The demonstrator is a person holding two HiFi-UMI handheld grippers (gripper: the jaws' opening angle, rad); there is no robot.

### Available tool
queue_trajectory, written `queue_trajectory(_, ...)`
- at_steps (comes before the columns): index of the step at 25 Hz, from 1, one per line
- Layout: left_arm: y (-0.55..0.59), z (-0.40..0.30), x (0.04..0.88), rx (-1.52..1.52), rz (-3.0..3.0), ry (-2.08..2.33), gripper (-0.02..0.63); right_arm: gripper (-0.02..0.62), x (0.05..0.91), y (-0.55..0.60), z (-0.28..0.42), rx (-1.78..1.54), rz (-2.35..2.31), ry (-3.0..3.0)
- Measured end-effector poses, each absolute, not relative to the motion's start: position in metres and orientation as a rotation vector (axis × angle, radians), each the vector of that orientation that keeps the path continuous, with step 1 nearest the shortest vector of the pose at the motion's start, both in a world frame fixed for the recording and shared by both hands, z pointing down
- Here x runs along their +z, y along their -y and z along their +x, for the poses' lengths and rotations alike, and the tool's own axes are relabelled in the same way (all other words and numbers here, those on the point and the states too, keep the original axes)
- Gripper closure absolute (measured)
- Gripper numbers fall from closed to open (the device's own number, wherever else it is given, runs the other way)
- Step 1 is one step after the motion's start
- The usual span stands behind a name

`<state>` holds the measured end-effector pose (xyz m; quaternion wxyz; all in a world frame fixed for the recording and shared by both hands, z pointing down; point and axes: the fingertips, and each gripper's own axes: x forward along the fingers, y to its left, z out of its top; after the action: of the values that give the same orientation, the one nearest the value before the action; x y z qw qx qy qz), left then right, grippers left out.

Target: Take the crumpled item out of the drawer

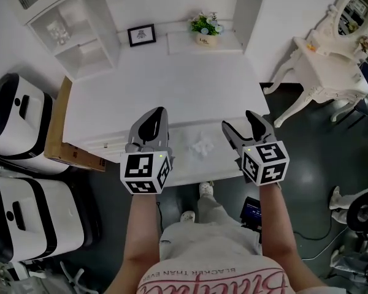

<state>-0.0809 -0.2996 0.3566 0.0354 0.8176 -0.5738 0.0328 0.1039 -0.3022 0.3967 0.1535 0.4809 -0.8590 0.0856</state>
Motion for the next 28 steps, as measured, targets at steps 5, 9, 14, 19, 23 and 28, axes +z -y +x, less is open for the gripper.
queue_trajectory(5, 0.313, -0.079, 0.392, 0.165, 2.455, 1.731, 0.598, 0.287, 0.451, 0.315, 0.098, 0.350, 1.264, 2.409)
queue_trajectory(9, 0.320, -0.078, 0.419, 0.215, 2.416, 1.697, 0.598, 0.287, 0.497, 0.320, 0.093, 0.442, 1.181, 2.362)
queue_trajectory(14, 0.327, -0.078, 0.449, 0.253, 2.352, 1.665, 0.598, 0.288, 0.549, 0.321, 0.090, 0.515, 1.085, 2.285)
queue_trajectory(19, 0.329, -0.074, 0.476, 0.303, 2.313, 1.624, 0.598, 0.288, 0.591, 0.322, 0.090, 0.573, 1.014, 2.219)
queue_trajectory(23, 0.326, -0.072, 0.489, 0.346, 2.296, 1.597, 0.598, 0.288, 0.619, 0.320, 0.083, 0.617, 0.952, 2.185)
queue_trajectory(28, 0.324, -0.075, 0.497, 0.381, 2.278, 1.589, 0.598, 0.307, 0.657, 0.318, 0.076, 0.674, 0.883, 2.129)
